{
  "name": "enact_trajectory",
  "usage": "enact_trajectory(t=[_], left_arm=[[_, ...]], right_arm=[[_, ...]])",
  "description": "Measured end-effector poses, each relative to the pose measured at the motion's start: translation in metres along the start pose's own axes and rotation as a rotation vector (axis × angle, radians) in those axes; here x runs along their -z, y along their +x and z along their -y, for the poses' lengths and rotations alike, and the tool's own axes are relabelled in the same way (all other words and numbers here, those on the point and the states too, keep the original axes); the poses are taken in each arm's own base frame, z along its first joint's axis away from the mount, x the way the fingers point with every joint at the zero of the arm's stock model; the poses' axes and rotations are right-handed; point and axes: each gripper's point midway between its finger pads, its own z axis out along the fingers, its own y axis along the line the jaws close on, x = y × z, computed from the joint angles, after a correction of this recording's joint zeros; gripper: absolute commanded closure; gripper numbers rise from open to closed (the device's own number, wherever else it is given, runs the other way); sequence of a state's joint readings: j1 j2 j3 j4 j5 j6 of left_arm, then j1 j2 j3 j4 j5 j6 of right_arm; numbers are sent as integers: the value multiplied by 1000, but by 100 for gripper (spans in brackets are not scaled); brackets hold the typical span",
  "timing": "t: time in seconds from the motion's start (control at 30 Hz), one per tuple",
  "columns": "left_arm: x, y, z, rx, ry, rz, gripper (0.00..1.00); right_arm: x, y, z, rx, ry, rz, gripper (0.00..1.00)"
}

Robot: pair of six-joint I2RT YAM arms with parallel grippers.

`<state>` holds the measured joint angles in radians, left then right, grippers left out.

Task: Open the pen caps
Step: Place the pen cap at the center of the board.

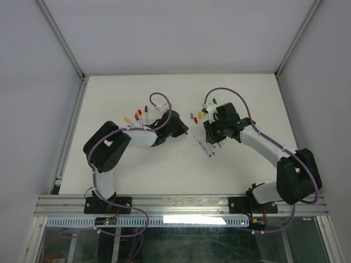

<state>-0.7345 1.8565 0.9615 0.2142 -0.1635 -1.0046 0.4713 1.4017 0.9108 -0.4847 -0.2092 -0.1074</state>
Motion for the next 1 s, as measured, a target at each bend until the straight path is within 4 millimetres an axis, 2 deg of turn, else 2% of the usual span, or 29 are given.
enact_trajectory(t=[0.2, 0.43, 0.7, 0.77, 1.0], left_arm=[[-32, 1, 3, -37, -58, -21, 92], [-54, -12, 11, -86, -101, 3, 85], [-54, -17, 6, -106, -130, 10, 78], [-54, -18, 5, -112, -133, 10, 72], [-54, -23, 3, -117, -141, 21, 71]], right_arm=[[4, -3, 5, -15, 5, 16, 66], [5, -3, 8, -23, 10, 20, 66], [9, -6, 12, -31, 19, 35, 66], [9, -6, 12, -31, 19, 37, 66], [10, -7, 13, -35, 17, 40, 66]])
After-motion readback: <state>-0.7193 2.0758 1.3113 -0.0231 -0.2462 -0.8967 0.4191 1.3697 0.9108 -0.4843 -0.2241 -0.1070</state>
